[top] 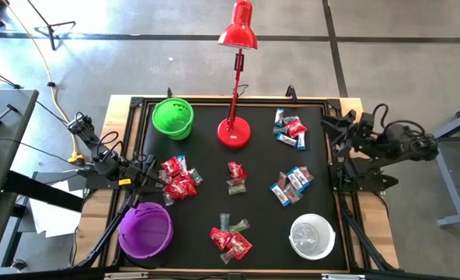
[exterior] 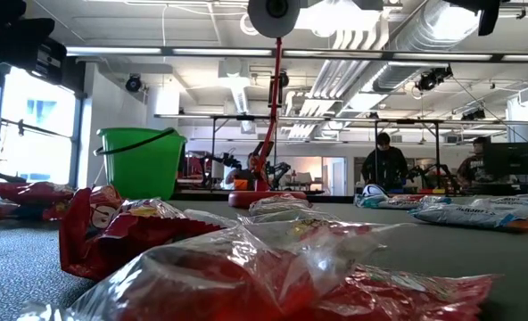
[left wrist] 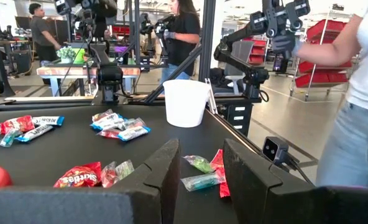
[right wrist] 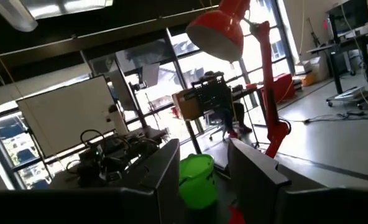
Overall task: Sort candy
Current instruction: Put the white chocolate into the white bucket
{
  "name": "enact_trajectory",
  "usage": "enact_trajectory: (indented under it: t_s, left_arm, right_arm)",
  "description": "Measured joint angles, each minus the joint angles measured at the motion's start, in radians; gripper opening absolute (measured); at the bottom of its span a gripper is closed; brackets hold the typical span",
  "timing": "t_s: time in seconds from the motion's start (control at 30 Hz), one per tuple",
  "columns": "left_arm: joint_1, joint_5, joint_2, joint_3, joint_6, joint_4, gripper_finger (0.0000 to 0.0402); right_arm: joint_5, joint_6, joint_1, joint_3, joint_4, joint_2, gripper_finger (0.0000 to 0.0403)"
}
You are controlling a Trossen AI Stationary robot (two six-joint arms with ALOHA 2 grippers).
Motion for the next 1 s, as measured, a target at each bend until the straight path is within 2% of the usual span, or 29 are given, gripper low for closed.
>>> enact_trajectory:
  t_s: [0.3,0.57,1.0]
  left_arm:
    - [0.000,-0.014,0.000,0.000,0.002,0.000,0.0106]
    - [0.000,-0.169,0.000,0.000,0.111,0.019,0.0106]
    - [0.000,-0.446,0.000,0.000,0.173,0.270,0.0106]
  right_arm:
    - [-0.010,0.108,0.000,0.012,-0.027,0.009,0.0130]
    - [-0.010,0.200,0.000,0.012,-0.040,0.051,0.0130]
    - [0.058,0.314,0.000,0.012,-0.039,0.228,0.0130]
